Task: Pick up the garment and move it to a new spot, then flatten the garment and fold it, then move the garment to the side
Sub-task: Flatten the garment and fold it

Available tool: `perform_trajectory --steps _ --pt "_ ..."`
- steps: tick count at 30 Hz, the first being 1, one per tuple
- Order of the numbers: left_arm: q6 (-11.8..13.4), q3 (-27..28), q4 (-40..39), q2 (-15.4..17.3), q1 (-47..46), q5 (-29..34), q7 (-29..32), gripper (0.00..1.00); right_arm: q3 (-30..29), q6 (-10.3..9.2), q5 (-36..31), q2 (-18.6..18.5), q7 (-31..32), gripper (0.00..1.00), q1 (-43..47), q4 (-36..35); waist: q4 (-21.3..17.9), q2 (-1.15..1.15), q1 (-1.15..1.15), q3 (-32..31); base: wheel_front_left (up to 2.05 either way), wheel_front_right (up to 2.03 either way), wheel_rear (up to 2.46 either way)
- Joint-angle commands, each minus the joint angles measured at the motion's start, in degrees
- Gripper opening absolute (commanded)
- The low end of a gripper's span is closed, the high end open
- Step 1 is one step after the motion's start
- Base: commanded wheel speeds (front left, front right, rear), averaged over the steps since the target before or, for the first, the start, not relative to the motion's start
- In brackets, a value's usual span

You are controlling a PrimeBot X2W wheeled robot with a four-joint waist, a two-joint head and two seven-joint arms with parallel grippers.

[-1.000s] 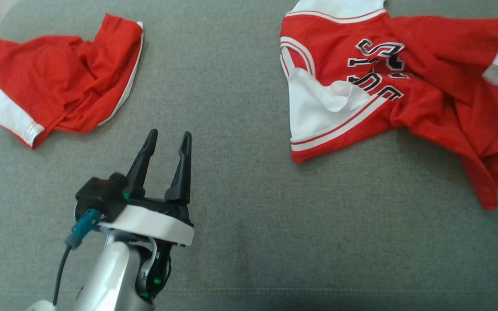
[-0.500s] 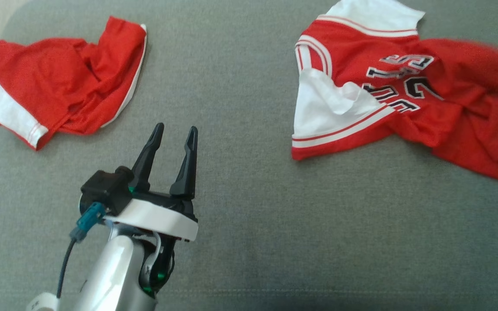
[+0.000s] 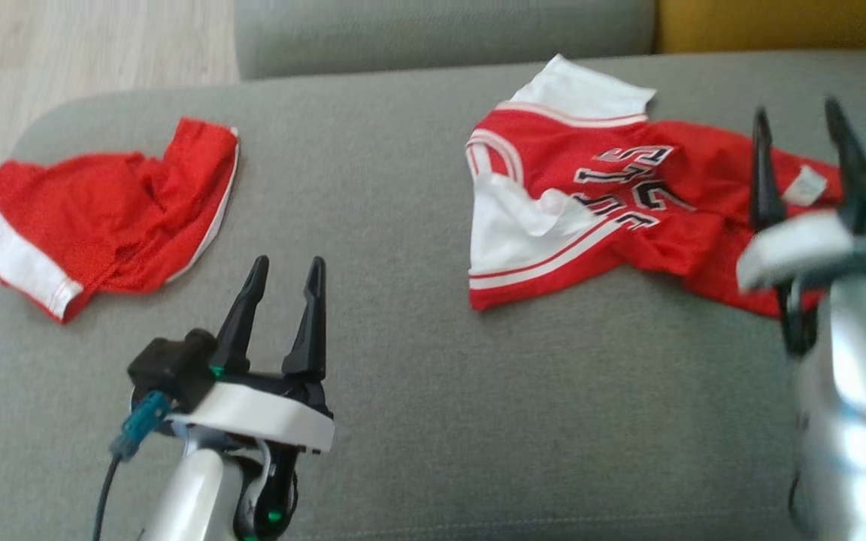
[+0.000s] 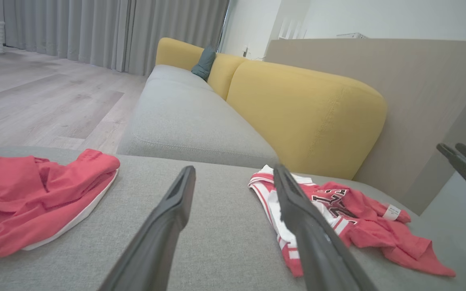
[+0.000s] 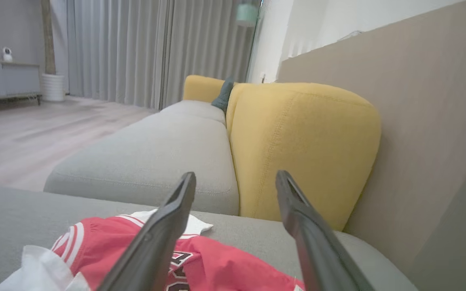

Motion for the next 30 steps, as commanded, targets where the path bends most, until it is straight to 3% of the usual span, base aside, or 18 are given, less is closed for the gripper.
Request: perform_trajectory --steps 1,8,19,30 --pt "0.9 1.8 -2.7 0.3 -0.8 -1.1 -0.7 1.0 3.0 -0.05 3.7 0.9 -0.8 1.0 4.3 -5.9 -1.5 0.0 0.0 -1.9 0.0 0.0 0.0" --pt "1.5 2.5 -3.7 0.3 0.0 -1.2 -0.7 1.0 6.7 -0.05 10.3 2.2 -0.7 1.0 16.6 -16.6 -4.5 0.0 0.0 -1.6 0.0 0.0 0.0" --pt "0.3 2.4 -1.2 0.3 -4.1 0.7 -0.7 1.0 9.3 -0.05 12.3 2.3 2.0 1.0 19.2 -23.3 -9.4 0.0 0.0 1.9 0.0 0.0 0.0" --pt "-1.2 -2.1 19.9 1.0 -23.9 7.5 4.0 1.0 11.9 -0.05 13.0 2.4 3.1 1.0 17.5 -26.2 -15.8 0.0 0.0 9.9 0.0 0.0 0.0"
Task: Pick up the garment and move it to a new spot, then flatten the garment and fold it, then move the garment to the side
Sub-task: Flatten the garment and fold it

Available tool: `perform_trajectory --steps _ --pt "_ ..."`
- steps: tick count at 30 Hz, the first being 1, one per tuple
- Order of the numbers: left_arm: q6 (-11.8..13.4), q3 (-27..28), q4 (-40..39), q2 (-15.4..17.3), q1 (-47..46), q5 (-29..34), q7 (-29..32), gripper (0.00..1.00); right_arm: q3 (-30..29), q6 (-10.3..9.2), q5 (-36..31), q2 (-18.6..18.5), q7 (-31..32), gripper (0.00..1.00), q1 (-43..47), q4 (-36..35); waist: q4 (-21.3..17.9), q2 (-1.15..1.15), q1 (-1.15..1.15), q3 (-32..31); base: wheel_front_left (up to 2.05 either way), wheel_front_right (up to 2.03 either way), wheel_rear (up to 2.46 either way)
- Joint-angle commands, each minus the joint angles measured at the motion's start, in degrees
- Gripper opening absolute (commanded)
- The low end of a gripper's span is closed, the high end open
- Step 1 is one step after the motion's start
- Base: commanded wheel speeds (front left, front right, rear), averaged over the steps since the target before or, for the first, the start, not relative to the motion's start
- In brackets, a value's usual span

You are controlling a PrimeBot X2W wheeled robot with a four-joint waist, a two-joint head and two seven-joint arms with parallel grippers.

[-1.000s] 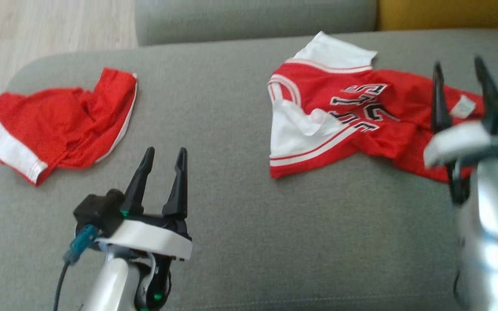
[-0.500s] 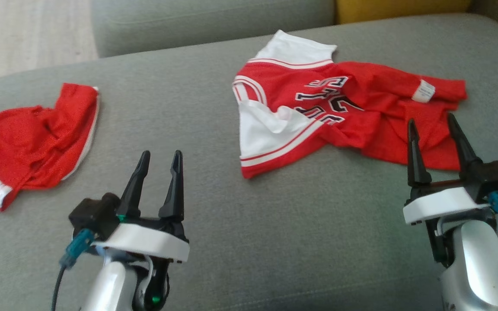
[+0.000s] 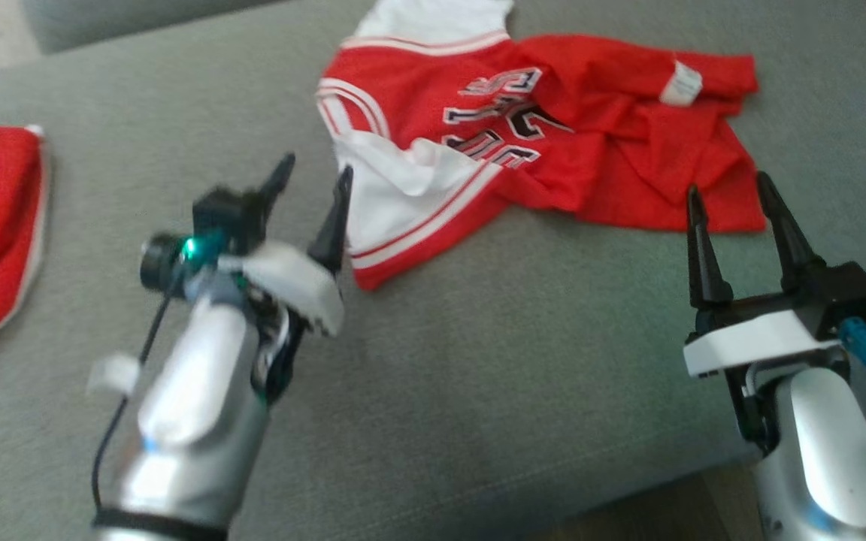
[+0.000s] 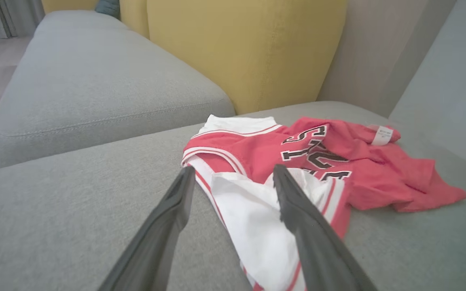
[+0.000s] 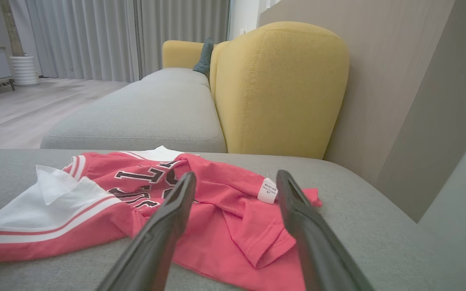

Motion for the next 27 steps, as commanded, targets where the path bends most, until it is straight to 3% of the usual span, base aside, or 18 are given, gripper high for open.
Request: perform_trajectory --steps 1,11,23,24,25,26,27 --pt "-0.1 1.2 0.3 0.9 -3.7 0.8 0.5 1.0 1.5 -0.05 0.4 -0.1 0.0 1.0 -2.7 -2.3 -2.4 0.0 0.0 2.5 0.0 0.0 0.0" --pt "2.1 0.0 16.6 1.8 -15.4 3.6 1.7 1.0 2.9 -0.05 1.4 -0.1 -0.9 1.0 -3.6 -1.9 -5.8 0.0 0.0 5.1 0.0 0.0 0.0" --pt "2.9 -0.1 27.0 2.0 -21.1 3.2 -1.9 1.0 3.0 -0.05 2.1 -0.1 -1.7 1.0 -4.0 -1.0 -7.2 0.0 0.0 5.7 0.0 0.0 0.0" --pt "2.8 -0.1 27.7 2.0 -21.3 3.1 -2.1 0.47 3.0 -0.05 2.1 -0.1 -1.7 1.0 -4.0 -1.0 -7.2 0.0 0.0 5.7 0.0 0.0 0.0" --pt "2.6 -0.1 28.2 2.0 -21.6 2.9 -2.2 0.47 3.0 -0.05 2.0 -0.1 -1.7 1.0 -4.1 -1.0 -7.2 0.0 0.0 5.8 0.0 0.0 0.0" --pt "2.5 -0.2 28.8 1.9 -21.9 2.8 -2.4 0.0 3.0 -0.05 2.0 -0.1 -1.8 1.0 -4.1 -1.0 -7.3 0.0 0.0 5.8 0.0 0.0 0.0" --pt "2.3 -0.3 29.2 1.9 -22.1 2.7 -2.7 0.0 2.9 -0.05 2.0 -0.1 -1.8 1.0 -4.2 -1.1 -7.2 0.0 0.0 5.8 0.0 0.0 0.0"
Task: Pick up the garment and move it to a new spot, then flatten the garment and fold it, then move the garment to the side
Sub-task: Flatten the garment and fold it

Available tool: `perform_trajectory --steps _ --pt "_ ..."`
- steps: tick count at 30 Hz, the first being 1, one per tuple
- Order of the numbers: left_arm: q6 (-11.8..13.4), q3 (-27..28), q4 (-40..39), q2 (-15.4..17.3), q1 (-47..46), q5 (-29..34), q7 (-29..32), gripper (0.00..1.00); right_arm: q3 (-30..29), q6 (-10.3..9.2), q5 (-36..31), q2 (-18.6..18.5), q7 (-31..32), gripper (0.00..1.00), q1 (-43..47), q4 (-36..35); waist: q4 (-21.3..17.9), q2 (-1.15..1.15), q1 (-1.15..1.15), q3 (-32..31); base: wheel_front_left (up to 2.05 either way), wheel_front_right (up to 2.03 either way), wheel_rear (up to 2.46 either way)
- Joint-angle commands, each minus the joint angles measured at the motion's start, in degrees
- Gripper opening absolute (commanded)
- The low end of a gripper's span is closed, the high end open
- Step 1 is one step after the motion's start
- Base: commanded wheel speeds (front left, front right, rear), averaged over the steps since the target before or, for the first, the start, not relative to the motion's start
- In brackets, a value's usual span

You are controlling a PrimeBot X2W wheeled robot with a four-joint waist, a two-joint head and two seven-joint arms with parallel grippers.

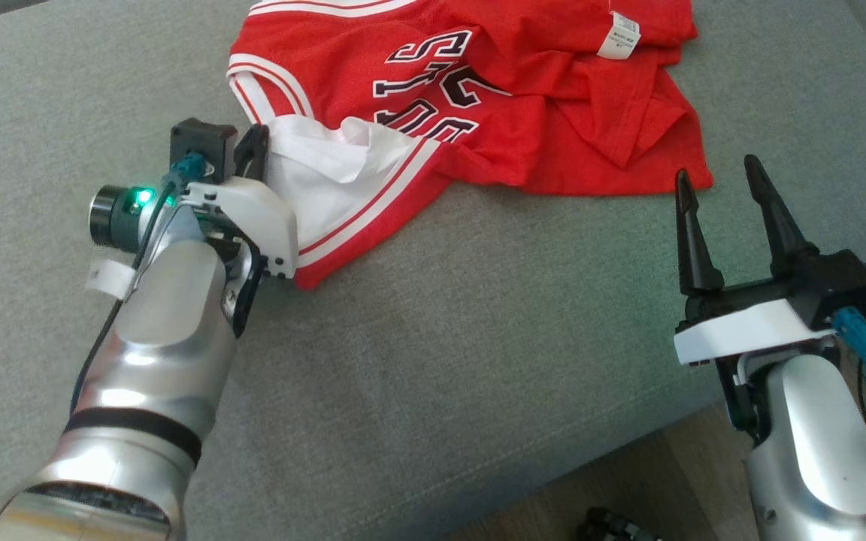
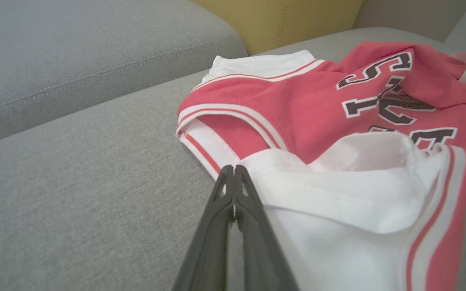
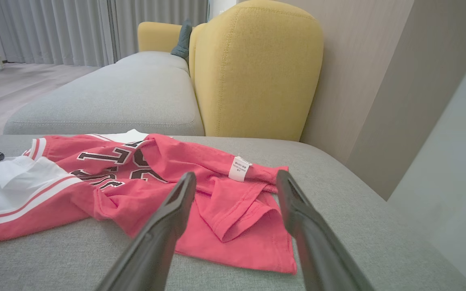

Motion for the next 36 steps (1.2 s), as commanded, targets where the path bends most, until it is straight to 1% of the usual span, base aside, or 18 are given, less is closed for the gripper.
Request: perform_trajectory --steps 1,5,8,10,15,16,17,21,25,30,34,36 --pt "-0.2 1.3 -1.2 1.2 -3.3 -0.5 -1.1 0.0 0.9 -0.05 0.5 -0.1 -0.7 1.0 -2.2 -1.7 0.1 0.0 0.0 -0.1 0.0 0.0 0.0" --pt "0.4 1.8 -1.6 1.2 -3.8 -1.1 -2.2 0.0 0.0 -0.05 0.2 -0.1 -0.7 1.0 -2.0 -1.5 0.8 0.0 0.0 -0.5 0.0 0.0 0.0" --pt "1.1 2.8 -3.5 1.7 -4.0 -1.6 -2.7 0.0 -1.0 -0.05 -0.2 -0.1 -0.6 1.0 -1.8 -0.9 1.6 0.0 0.0 -1.4 0.0 0.0 0.0" --pt "1.5 3.7 -6.7 2.2 -3.7 -1.9 -2.8 0.0 -1.5 -0.05 -0.1 -0.1 -0.5 1.0 -1.7 -0.4 2.3 0.0 0.0 -2.2 0.0 0.0 0.0" --pt "2.1 6.3 -17.4 3.7 -0.2 -2.2 -2.9 0.0 -2.1 -0.05 -0.2 -0.1 -0.3 1.0 -1.2 1.0 4.2 0.0 0.0 -4.6 0.0 0.0 0.0" --pt "1.7 6.8 -21.4 4.1 1.9 -2.1 -2.9 0.0 -2.4 -0.05 -0.3 -0.1 -0.1 1.0 -0.8 1.7 5.0 0.0 0.0 -5.8 0.0 0.0 0.0" --pt "1.5 6.8 -23.2 4.3 3.1 -1.9 -2.9 0.0 -2.5 -0.05 -0.3 -0.1 0.1 1.0 -0.6 2.0 5.4 0.0 0.0 -6.4 0.0 0.0 0.0" --pt "0.5 6.4 -28.9 4.8 8.6 -1.1 -2.9 0.0 -3.5 -0.05 0.1 -0.1 0.8 1.0 0.6 3.5 6.9 0.0 0.0 -8.7 0.0 0.0 0.0" --pt "0.2 5.7 -33.7 5.1 15.0 -0.6 -2.9 0.0 -4.9 -0.05 0.9 -0.1 2.4 1.0 2.4 5.3 8.3 0.0 0.0 -10.8 0.0 0.0 0.0" --pt "1.2 5.6 -39.8 5.6 22.7 0.1 -2.9 0.0 -7.4 -0.05 1.3 -0.1 3.5 1.0 4.4 7.7 9.8 0.0 0.0 -12.7 0.0 0.0 0.0" --pt "1.6 5.2 -43.8 5.4 28.2 0.2 -2.9 0.0 -10.1 -0.05 3.4 -0.1 4.2 1.0 5.1 10.4 11.3 0.0 0.0 -13.6 0.0 0.0 0.0" --pt "1.5 4.7 -45.0 5.2 30.2 0.2 -2.9 0.0 -11.4 -0.05 6.2 -0.1 5.0 1.0 4.7 12.6 12.0 0.0 0.0 -13.7 0.0 0.0 0.0"
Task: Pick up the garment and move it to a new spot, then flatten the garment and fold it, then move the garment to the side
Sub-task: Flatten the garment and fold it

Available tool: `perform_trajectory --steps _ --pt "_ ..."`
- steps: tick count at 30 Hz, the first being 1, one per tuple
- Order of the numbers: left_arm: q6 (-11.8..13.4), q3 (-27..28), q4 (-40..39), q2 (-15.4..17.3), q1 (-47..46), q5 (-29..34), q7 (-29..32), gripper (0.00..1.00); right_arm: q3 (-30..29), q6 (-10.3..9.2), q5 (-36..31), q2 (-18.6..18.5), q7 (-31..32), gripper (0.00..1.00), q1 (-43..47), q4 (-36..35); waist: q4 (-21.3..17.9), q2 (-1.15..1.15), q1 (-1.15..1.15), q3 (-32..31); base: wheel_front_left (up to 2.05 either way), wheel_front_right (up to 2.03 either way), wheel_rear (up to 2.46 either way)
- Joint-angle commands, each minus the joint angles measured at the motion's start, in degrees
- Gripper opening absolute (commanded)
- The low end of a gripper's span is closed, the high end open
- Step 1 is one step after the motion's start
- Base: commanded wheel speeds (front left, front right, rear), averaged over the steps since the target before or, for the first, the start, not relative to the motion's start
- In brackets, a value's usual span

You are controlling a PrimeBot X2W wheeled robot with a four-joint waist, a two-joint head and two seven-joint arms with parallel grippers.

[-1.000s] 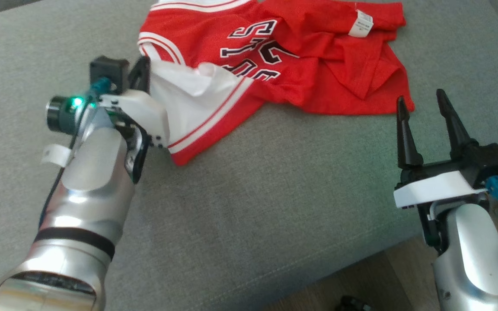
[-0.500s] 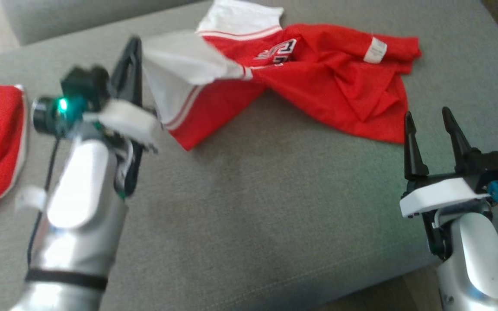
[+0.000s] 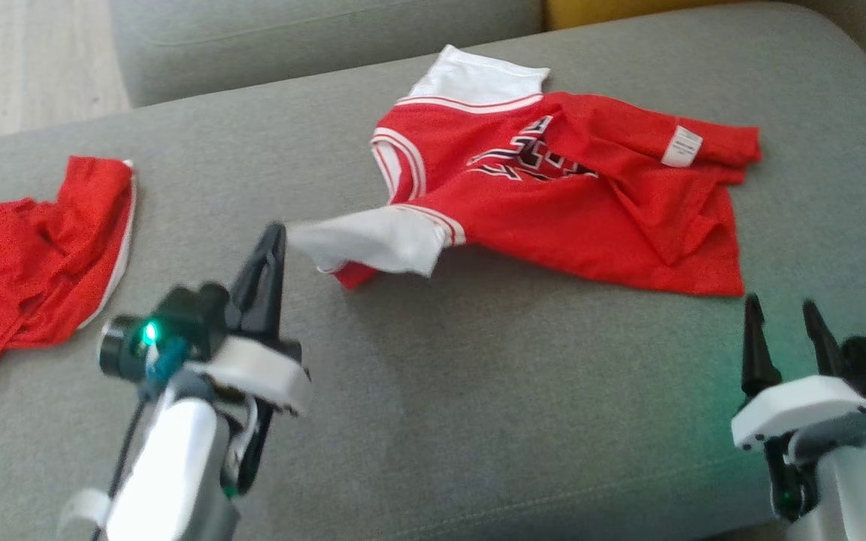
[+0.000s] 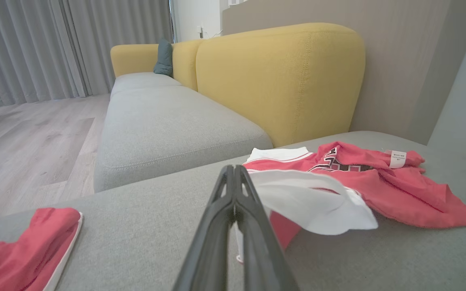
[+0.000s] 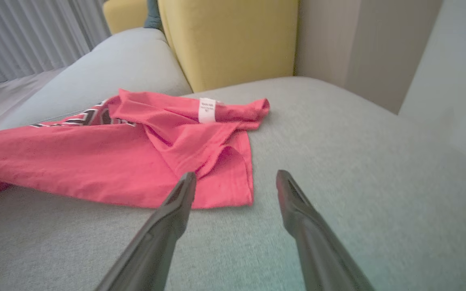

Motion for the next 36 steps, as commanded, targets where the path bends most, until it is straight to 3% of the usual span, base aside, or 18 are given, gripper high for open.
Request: perform_trajectory --steps 1,17,25,36 --pt "0.3 1.4 -2.8 1.1 -1.0 0.7 -0.7 0.0 0.6 -0.05 2.2 -0.3 0.5 1.0 -1.8 0.0 0.9 0.0 0.0 -0.2 0.0 0.0 0.0" --pt "0.3 0.0 -4.6 -0.3 -0.8 1.1 -0.7 0.0 -6.1 -0.05 9.9 -0.3 0.1 1.0 -14.9 21.2 3.4 0.0 0.0 3.4 0.0 0.0 0.0" --pt "0.1 0.1 -4.8 -0.5 -2.0 1.2 -0.7 0.0 -8.5 -0.05 7.7 -0.3 -2.7 1.0 -20.7 30.8 4.0 0.0 0.0 5.3 0.0 0.0 0.0" --pt "-0.1 0.1 -4.8 -0.6 -3.0 1.4 -0.7 0.0 -11.8 -0.05 5.4 -0.3 -6.0 1.0 -25.6 38.4 4.0 0.0 0.0 7.2 0.0 0.0 0.0"
